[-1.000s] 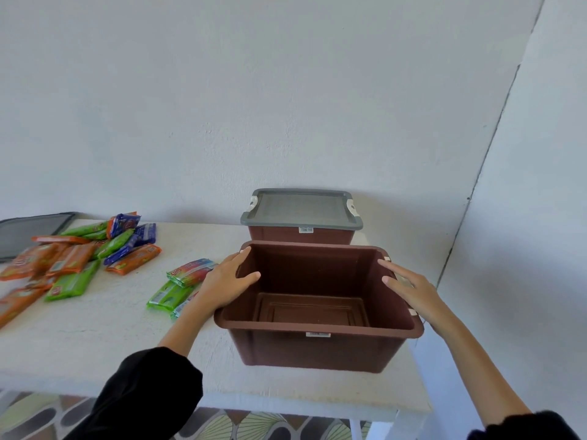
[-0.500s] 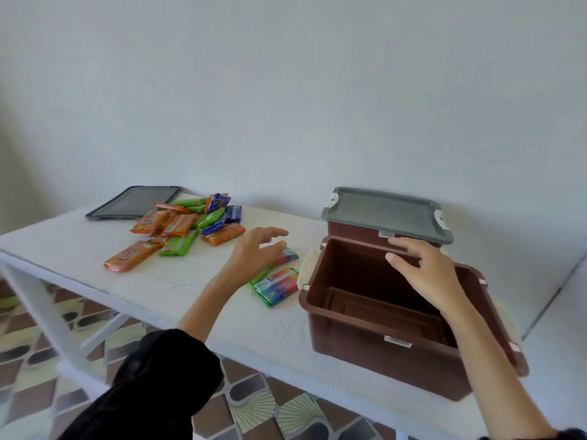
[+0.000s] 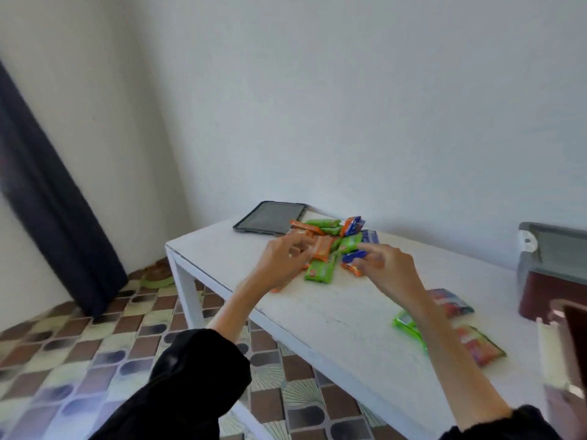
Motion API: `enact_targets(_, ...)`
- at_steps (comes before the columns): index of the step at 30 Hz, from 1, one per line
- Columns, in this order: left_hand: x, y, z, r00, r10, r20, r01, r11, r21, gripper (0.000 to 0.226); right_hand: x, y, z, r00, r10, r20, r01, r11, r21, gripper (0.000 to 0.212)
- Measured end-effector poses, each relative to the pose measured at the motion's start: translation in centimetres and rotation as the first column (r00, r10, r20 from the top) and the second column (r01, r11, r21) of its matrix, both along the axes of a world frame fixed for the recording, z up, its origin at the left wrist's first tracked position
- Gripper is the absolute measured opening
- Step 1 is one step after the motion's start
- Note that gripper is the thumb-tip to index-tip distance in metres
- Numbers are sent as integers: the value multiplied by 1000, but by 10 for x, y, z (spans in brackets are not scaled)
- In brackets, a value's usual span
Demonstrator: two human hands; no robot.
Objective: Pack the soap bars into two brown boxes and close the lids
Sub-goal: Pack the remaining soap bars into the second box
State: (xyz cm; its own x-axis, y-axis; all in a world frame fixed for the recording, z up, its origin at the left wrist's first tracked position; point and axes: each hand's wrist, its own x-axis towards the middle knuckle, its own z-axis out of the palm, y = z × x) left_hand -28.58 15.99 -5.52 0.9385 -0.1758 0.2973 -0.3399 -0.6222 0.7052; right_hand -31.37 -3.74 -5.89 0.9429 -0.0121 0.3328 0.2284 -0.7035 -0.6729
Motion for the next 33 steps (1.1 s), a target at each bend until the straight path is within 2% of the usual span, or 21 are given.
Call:
enact_targets(6,58,62,-9,998,56,-11,-56,998,-7,23,74,72,-6,993,116,-28,-117,992,-36,37)
enact_targets(14,168,108,-23,993,107,-47,-107,994,10,27,194,119,-20,983,162,-84,-170,981,-98,39)
enact_targets(26,345,159,-35,973,170,-157,-170,985,13,24,380,147,-38,966,106,-235,-137,983,-120,42)
enact_targets(33,440,170,-62,973,88,-214,-71,994,87,26,457,159,-68,943,30,-332,-79,988,-134,43)
